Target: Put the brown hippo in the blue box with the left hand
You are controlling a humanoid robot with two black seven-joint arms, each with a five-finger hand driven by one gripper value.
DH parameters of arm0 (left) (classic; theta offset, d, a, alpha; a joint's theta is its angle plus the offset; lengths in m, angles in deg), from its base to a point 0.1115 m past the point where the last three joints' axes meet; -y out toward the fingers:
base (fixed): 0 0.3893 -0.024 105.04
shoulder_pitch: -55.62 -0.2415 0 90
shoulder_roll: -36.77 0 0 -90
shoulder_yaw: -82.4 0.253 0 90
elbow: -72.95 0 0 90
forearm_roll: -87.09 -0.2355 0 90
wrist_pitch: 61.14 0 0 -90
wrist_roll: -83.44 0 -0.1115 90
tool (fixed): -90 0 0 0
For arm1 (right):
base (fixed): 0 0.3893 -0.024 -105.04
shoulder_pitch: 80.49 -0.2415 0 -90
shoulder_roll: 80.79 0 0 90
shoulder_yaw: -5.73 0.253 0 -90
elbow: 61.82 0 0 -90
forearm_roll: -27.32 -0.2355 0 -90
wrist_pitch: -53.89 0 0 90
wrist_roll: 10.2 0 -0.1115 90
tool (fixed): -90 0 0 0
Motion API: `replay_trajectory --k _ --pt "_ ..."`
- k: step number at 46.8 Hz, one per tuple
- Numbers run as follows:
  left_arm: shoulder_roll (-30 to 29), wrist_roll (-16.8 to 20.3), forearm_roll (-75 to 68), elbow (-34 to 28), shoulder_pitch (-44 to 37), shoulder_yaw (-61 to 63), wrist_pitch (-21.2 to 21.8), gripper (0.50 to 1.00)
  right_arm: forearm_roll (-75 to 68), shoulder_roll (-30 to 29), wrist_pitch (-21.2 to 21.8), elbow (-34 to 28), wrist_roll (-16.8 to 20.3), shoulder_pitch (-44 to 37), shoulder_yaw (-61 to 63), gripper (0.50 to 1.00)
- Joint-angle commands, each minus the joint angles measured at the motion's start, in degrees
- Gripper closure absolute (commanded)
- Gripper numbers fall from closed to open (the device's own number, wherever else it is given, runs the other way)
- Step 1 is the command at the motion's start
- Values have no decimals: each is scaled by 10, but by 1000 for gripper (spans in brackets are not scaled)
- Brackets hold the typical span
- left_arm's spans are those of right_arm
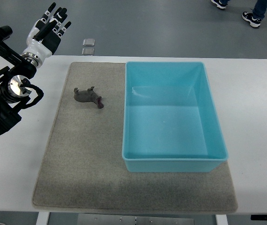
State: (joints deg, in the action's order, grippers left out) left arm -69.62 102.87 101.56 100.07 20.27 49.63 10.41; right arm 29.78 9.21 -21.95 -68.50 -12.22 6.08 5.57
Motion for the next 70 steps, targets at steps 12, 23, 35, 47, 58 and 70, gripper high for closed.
replay_trajectory --k 12,23,35,47,58,70 --pt "8 1 2 0 0 0 -5 504 0 0 0 0 0 0 1 564" --pt "0 1 3 1 -6 -32 -14 504 0 0 0 0 0 0 1 564" --pt "1 0 1 0 -5 -36 -11 504 0 0 0 0 0 0 0 564" --pt "2 0 1 0 -5 -35 -5 504 0 0 0 0 0 0 0 564" --pt "0 -2 -1 -3 -6 -26 4 504 0 0 0 0 0 -1 0 564" --pt "-1 -4 -4 -3 2 16 10 504 0 0 0 0 0 0 1 564"
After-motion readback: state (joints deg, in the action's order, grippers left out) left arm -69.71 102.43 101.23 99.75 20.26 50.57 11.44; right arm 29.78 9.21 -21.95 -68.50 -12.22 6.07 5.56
